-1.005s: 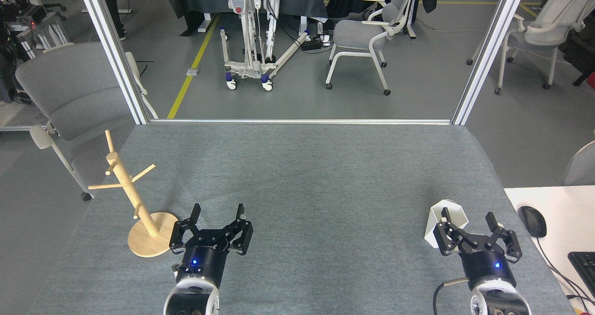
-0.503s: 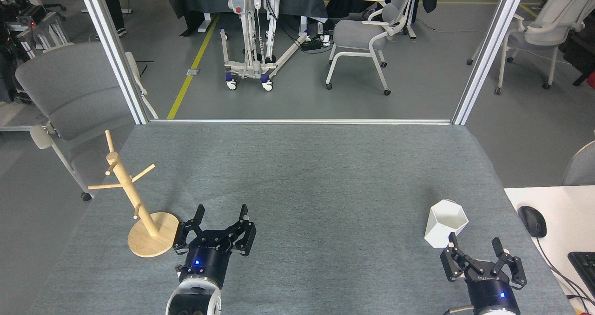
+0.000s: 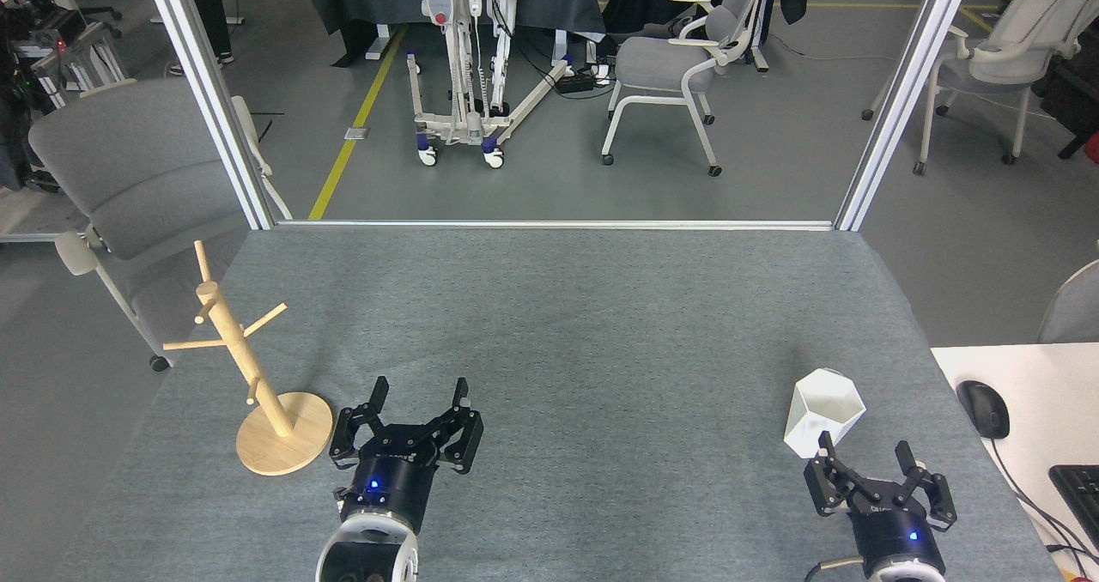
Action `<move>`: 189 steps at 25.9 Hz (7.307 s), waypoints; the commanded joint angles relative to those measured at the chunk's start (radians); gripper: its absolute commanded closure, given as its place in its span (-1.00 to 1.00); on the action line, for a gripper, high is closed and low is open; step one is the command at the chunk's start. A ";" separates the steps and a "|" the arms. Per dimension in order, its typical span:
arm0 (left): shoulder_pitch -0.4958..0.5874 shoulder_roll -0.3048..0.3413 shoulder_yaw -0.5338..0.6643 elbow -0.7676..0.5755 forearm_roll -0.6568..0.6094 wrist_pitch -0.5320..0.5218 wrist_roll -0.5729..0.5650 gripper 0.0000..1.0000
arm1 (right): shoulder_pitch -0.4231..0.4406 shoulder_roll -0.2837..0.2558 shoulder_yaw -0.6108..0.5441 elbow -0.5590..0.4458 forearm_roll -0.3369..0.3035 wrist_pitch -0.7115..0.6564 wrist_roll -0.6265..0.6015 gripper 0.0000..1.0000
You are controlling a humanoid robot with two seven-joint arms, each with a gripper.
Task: Hang cup on storage rack
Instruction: 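Move the right gripper to the white hexagonal cup and grasp it, then lift the cup with the right gripper toward the left gripper, then grasp the cup with the left gripper and release the right gripper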
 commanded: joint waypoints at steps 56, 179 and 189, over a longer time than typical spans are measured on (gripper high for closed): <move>-0.029 -0.001 -0.018 0.062 0.000 0.003 -0.012 -0.98 | -0.281 -0.022 0.066 0.356 0.000 0.017 0.010 -0.99; -0.274 0.008 -0.221 0.393 0.009 -0.199 -0.036 1.00 | -0.359 0.244 1.122 -0.259 -0.066 1.132 0.785 0.90; -0.274 0.008 -0.219 0.413 0.009 -0.201 -0.038 1.00 | -0.361 0.241 1.119 -0.259 -0.071 1.129 0.783 0.32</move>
